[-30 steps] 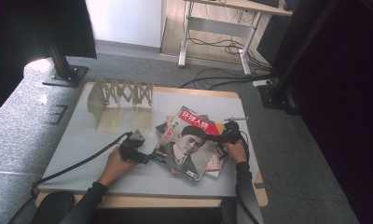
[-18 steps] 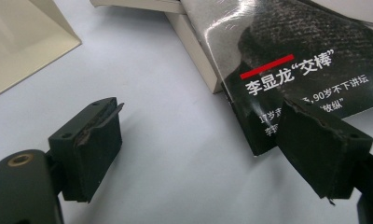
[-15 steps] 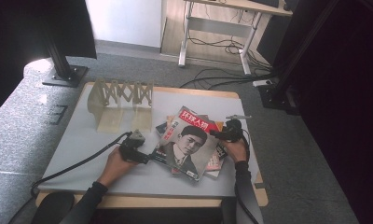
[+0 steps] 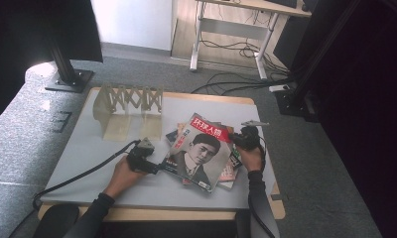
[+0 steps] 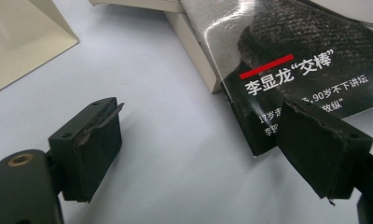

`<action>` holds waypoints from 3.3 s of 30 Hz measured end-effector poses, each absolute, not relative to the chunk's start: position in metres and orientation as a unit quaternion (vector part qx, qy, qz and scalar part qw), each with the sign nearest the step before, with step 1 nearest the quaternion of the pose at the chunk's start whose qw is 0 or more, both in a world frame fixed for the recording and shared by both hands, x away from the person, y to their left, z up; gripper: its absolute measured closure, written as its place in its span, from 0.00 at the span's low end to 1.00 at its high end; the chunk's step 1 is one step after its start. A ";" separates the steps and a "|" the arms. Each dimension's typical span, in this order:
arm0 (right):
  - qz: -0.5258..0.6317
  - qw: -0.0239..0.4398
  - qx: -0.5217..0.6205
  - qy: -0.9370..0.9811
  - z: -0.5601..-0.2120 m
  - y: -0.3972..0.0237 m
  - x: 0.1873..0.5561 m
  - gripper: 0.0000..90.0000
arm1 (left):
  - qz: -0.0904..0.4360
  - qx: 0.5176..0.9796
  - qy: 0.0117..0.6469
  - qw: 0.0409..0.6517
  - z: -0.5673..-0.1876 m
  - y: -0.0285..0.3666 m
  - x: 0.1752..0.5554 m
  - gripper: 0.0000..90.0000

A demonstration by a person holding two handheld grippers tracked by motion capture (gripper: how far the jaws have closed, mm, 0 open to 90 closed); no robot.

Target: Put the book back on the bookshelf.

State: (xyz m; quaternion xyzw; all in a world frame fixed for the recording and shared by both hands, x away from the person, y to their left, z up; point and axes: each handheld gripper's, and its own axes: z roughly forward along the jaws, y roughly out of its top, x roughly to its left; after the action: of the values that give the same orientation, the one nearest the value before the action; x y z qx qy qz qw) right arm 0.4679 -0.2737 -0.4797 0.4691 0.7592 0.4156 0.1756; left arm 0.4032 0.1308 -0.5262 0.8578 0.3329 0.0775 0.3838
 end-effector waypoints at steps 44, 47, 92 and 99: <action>0.514 0.237 0.334 0.753 -0.398 -0.242 0.410 0.94 | 0.073 0.872 0.276 0.398 -0.505 0.110 0.402 0.19; 0.518 0.238 0.326 0.754 -0.392 -0.241 0.406 0.93 | 0.078 0.874 0.271 0.397 -0.501 0.105 0.407 0.19; 0.527 0.234 0.312 0.755 -0.383 -0.244 0.399 0.91 | 0.020 0.897 0.221 0.382 -0.477 0.101 0.417 0.89; 0.534 0.224 0.322 0.749 -0.381 -0.250 0.401 0.93 | 0.011 0.893 0.220 0.392 -0.473 0.110 0.411 0.91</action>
State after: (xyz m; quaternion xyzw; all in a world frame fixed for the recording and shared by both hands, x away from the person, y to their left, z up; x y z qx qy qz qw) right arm 0.4014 -0.2501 -0.3815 0.3218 0.7493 0.5336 0.2242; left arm 0.4108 0.1099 -0.4734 0.8931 0.2199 0.0114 0.3922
